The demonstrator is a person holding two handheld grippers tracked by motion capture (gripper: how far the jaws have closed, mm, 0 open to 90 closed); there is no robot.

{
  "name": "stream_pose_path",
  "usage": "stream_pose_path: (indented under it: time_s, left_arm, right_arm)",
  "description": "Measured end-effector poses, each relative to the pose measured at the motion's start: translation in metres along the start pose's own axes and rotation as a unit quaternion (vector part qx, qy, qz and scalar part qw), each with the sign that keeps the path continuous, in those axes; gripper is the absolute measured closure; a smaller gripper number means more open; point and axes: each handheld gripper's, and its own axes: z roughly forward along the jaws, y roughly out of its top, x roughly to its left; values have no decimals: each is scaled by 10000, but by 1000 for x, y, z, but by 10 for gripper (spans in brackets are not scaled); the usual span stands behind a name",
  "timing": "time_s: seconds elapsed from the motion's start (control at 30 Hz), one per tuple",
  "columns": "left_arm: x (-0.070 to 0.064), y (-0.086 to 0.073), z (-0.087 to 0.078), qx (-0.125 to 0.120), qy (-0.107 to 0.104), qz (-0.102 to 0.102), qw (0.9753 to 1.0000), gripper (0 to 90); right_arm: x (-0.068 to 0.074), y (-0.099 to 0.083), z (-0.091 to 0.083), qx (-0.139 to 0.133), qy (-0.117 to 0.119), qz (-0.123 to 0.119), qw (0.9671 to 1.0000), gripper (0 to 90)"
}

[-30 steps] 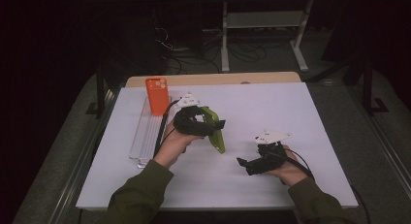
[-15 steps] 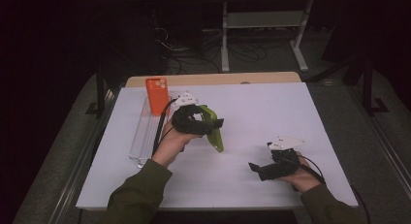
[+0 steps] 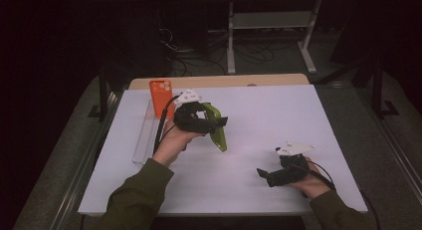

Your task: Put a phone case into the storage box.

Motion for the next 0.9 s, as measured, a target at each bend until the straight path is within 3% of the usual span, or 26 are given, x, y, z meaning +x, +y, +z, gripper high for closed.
stream_pose_path:
  time_s: [0.3,0.53,0.9]
  left_arm:
    - [17,14,-13,-41,178,-17,9998,139]
    - [30,26,-28,-117,433,-23,9990,139]
    - [53,38,-55,-194,1041,-91,9943,138]
  right_arm:
    - [-1,1,-2,-60,-34,82,9999,7]
    - [-2,2,-2,-102,-56,50,9999,8]
    - [-3,2,-2,-91,-86,71,9999,8]
